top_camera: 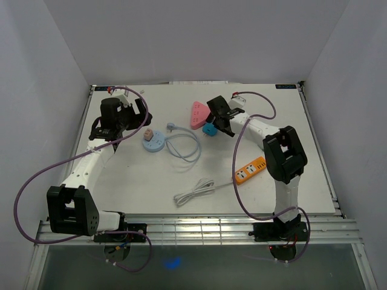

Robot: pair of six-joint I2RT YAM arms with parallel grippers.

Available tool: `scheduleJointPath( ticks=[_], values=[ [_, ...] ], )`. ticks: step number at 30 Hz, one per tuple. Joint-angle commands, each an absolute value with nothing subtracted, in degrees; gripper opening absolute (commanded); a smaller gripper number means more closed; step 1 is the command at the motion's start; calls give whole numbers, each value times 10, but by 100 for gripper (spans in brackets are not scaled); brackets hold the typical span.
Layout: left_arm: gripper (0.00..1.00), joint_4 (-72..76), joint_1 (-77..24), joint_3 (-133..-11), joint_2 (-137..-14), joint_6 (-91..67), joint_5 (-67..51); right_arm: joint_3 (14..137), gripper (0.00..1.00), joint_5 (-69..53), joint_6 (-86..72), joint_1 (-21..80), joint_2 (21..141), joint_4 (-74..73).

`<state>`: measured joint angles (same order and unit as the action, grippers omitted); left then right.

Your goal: Insert the plug

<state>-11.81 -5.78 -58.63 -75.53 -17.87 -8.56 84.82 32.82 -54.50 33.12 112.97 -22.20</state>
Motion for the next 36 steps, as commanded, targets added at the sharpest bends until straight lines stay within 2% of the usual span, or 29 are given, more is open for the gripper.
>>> scheduleJointPath(
  ticks=[1,36],
  values=[
    [98,-121,-56,-599,-750,-178,-97,890,95,338,-581,333,1159,-269],
    [98,-121,-56,-601,-752,-180,-153,1020,91,282,-533,341,1296,-258]
  ],
)
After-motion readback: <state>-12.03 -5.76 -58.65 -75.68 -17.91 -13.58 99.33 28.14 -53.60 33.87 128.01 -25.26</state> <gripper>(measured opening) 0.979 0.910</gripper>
